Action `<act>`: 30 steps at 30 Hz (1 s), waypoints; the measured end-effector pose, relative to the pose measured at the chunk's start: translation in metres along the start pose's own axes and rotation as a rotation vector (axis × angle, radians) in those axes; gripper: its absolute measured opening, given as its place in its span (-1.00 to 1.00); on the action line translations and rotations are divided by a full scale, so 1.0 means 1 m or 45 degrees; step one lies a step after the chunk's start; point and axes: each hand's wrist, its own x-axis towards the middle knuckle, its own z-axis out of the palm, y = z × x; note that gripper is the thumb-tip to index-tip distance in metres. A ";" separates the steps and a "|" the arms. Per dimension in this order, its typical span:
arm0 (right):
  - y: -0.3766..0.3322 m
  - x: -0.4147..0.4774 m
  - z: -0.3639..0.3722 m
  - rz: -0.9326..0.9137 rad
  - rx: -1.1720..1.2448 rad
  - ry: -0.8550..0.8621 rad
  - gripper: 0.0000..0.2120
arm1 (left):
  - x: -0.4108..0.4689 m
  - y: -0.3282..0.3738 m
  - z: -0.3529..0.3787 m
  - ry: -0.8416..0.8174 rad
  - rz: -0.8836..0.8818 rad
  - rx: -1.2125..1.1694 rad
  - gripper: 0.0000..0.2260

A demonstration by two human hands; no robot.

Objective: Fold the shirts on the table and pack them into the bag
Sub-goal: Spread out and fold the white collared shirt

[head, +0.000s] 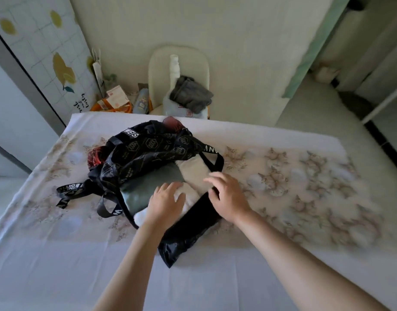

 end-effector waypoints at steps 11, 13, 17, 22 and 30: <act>0.212 -0.216 -0.197 0.854 0.051 0.085 -0.73 | -0.023 0.302 0.170 -0.439 0.590 -0.136 -0.73; 0.256 -0.276 -0.231 0.928 0.047 0.188 -0.77 | -0.048 0.367 0.226 -0.534 0.661 -0.110 -0.73; 0.337 -0.399 -0.295 1.142 0.177 0.325 -0.79 | -0.110 0.493 0.334 -0.782 0.818 -0.067 -0.71; 0.395 -0.547 -0.366 1.472 0.041 0.386 -0.75 | -0.199 0.620 0.438 -1.069 0.962 0.039 -0.72; 0.416 -0.747 -0.402 1.959 -0.413 0.320 -0.42 | -0.335 0.730 0.561 -1.470 1.200 0.237 -0.69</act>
